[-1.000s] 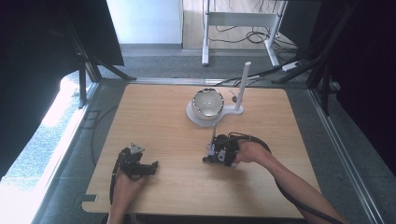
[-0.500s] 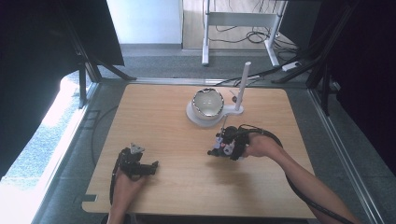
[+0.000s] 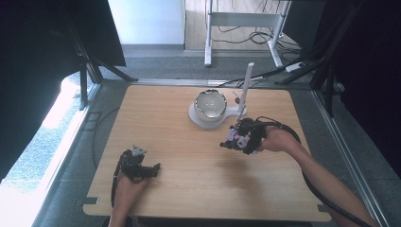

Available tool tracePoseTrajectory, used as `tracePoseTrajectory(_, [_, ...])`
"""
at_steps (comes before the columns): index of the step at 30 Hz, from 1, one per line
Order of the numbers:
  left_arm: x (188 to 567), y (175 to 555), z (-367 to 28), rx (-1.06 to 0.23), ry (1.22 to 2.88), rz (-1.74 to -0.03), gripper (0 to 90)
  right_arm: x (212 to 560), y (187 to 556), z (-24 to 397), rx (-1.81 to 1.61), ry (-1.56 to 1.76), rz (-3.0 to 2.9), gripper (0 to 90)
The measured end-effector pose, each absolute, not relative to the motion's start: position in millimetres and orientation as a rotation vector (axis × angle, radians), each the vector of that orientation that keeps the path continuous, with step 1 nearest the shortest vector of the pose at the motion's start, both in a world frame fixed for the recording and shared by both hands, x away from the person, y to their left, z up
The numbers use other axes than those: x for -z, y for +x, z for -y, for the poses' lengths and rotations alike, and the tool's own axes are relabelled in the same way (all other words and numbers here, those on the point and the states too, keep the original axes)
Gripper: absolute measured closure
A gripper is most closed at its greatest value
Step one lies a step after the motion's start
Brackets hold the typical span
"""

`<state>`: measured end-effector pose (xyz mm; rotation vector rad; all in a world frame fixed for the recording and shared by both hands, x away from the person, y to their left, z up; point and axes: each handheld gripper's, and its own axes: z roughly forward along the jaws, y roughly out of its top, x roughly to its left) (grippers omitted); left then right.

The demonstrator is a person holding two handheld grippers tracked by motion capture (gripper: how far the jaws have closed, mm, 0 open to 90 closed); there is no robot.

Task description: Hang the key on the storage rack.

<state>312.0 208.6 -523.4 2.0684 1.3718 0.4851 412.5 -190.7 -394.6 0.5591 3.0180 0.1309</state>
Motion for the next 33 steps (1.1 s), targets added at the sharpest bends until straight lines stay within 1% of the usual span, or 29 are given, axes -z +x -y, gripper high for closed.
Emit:
tracePoseTrajectory(9, [523,312,-208,-0.483,2.066,-1.375,0.0,378,424,215,-0.141,0.627,-2.977,45.4])
tracePoseTrajectory(19, [523,312,-208,-0.485,2.068,-1.372,0.0,352,444,241,-0.143,0.685,-2.917,45.4])
tracePoseTrajectory(33, [523,312,-208,-0.483,2.068,-1.372,0.0,326,468,263,-0.153,0.784,-2.865,45.4])
